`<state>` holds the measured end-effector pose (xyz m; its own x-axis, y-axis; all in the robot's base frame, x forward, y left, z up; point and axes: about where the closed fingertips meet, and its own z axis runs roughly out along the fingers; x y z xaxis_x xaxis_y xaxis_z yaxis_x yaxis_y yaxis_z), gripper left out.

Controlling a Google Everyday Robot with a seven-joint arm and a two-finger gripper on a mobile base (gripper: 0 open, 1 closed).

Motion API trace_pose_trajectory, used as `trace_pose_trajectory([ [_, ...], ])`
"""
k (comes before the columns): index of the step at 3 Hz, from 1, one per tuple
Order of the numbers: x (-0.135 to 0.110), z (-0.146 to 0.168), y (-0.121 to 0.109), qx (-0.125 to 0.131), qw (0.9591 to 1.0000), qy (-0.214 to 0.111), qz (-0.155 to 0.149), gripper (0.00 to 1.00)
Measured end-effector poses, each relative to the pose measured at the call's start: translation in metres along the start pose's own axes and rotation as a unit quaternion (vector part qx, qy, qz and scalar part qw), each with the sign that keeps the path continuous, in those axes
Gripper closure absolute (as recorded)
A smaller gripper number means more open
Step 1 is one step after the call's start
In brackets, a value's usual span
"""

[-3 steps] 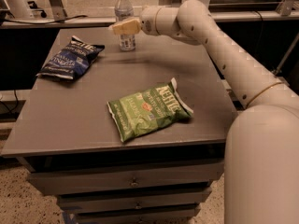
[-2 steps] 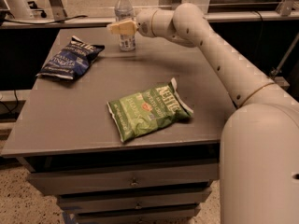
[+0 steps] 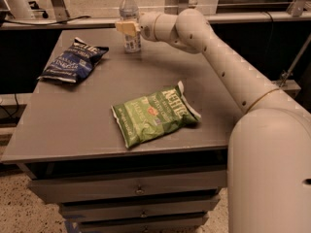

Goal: Pick blue plastic bottle

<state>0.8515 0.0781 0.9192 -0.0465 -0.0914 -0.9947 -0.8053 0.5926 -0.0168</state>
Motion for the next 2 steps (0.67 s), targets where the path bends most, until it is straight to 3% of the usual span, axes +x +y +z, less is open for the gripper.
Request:
trace_pose_trajectory([
  [1,-0.006,-0.008,0.001,0.008,0.9999,-0.008,-0.001,0.88],
  [2,-0.031,-0.033,0.015,0.007,0.9996,-0.024,-0.011,1.00],
])
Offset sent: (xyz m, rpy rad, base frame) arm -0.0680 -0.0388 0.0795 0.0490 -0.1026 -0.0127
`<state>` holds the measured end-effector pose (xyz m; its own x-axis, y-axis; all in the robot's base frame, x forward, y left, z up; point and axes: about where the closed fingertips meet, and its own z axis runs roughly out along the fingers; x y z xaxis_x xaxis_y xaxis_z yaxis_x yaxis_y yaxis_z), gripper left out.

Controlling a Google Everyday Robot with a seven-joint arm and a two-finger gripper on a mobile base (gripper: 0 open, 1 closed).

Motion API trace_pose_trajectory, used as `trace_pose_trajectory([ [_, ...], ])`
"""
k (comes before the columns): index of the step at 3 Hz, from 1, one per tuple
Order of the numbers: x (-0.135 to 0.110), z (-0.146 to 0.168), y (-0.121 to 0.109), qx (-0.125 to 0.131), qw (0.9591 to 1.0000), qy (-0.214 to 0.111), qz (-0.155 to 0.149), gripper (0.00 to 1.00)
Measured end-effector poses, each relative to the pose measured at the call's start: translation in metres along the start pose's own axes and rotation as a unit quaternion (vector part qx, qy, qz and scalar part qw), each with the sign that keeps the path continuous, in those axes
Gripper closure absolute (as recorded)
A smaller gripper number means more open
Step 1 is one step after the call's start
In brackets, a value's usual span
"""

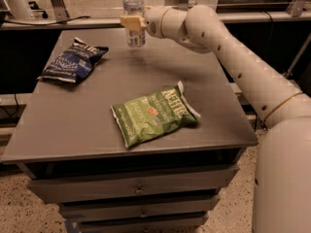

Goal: Pick blue plastic bottle

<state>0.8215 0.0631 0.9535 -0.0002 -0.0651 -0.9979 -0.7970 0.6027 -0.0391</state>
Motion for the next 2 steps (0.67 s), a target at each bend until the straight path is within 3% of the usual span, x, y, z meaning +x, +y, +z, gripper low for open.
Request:
trace_pose_trajectory([
  [1,-0.0330,-0.0398,0.0226,-0.014,0.9995,-0.026,0.004,1.00],
  [2,-0.0372,-0.0469,0.0229,-0.013,0.9994,-0.032,0.007,1.00],
])
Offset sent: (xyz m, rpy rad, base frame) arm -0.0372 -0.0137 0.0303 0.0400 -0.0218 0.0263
